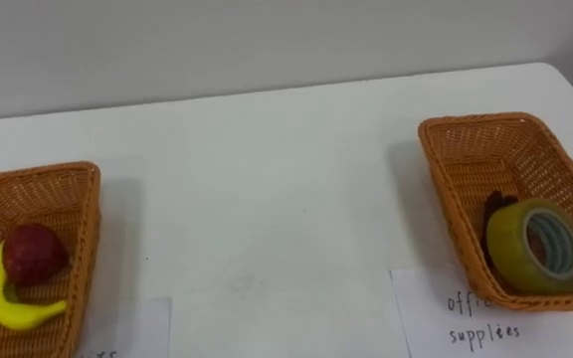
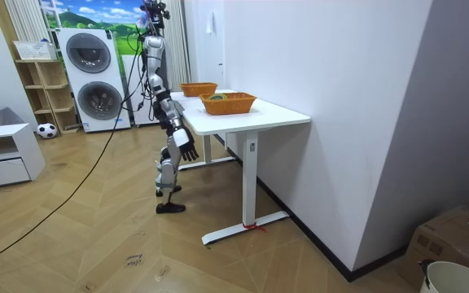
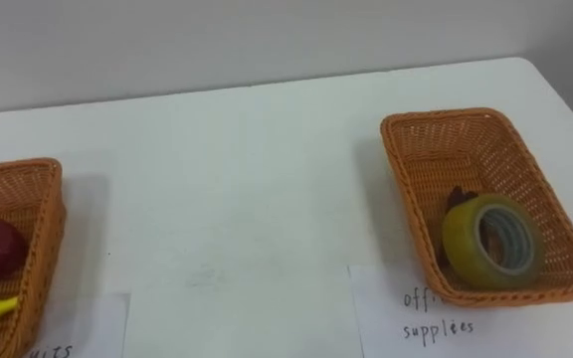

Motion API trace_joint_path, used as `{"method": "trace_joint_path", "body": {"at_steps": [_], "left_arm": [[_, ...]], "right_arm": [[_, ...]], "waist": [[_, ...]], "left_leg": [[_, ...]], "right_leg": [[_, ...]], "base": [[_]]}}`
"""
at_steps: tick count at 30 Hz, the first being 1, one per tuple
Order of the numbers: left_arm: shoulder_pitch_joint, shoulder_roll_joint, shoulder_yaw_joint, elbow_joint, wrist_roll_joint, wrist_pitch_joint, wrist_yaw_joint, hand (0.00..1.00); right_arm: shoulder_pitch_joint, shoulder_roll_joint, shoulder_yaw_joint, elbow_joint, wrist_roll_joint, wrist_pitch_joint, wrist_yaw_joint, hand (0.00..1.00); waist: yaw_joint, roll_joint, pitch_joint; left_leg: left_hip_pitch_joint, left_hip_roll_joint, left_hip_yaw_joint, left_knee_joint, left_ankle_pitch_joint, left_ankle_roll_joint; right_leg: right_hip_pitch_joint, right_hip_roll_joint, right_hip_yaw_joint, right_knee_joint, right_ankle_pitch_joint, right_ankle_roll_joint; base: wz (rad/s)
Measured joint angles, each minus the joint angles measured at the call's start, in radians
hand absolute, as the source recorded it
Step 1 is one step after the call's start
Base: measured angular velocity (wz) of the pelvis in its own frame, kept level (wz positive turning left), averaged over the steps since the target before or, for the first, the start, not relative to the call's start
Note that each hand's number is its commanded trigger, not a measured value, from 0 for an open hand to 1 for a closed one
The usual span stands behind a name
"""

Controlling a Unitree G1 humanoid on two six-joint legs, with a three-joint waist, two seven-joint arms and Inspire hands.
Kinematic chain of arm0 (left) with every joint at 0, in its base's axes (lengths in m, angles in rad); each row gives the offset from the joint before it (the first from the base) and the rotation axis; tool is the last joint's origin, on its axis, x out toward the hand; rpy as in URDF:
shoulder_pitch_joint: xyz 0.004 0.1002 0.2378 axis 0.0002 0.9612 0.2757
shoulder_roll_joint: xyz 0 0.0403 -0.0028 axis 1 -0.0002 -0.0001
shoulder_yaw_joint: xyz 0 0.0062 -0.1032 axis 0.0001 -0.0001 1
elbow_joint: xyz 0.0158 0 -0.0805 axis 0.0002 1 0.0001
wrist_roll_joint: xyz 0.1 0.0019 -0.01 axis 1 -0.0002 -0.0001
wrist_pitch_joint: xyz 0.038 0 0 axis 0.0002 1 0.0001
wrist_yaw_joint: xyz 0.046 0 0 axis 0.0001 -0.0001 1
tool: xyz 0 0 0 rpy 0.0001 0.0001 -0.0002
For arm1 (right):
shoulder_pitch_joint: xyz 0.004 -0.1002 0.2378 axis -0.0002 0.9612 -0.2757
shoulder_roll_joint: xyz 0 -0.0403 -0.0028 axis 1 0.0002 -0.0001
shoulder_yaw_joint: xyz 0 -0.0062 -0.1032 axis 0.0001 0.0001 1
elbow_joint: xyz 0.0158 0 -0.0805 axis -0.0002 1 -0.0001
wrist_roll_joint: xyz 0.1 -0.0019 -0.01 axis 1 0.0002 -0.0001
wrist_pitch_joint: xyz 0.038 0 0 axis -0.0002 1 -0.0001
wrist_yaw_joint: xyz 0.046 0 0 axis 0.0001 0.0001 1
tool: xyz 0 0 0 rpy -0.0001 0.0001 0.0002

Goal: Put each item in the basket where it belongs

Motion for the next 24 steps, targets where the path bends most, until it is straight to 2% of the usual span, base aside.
{"method": "trace_joint_path", "body": {"at_steps": [8, 17, 24], "left_arm": [[-0.005, -0.001, -0.001, 0.004, 0.001, -0.013, -0.003, 0.0], [0.0, -0.003, -0.008, 0.003, 0.002, -0.018, 0.007, 0.0], [0.008, -0.004, -0.008, 0.004, 0.016, -0.054, 0.026, 0.0]], "right_arm": [[-0.009, 0.002, 0.028, 0.025, 0.001, -0.005, 0.092, 0.0], [-0.004, -0.002, 0.047, 0.074, 0.006, -0.005, 0.216, 0.0], [-0.004, -0.002, 0.047, 0.124, 0.006, -0.007, 0.304, 0.0]], "waist": [[0.016, 0.003, -0.0009], [0.016, 0.003, -0.0005], [0.015, -0.001, 0.0007]], "left_leg": [[-0.004, -0.003, -0.026, 0.003, 0.0, 0.0], [-0.004, -0.005, -0.039, 0.002, 0.0, 0.0], [0.014, -0.006, -0.041, 0.002, 0.0, 0.0]], "right_leg": [[0.011, -0.003, -0.019, -0.002, 0.0, 0.001], [0.017, -0.004, -0.015, 0.002, -0.001, 0.003], [0.03, -0.004, -0.011, -0.002, -0.001, 0.003]], "base": [[0.08], [0.03], [0.0]]}}
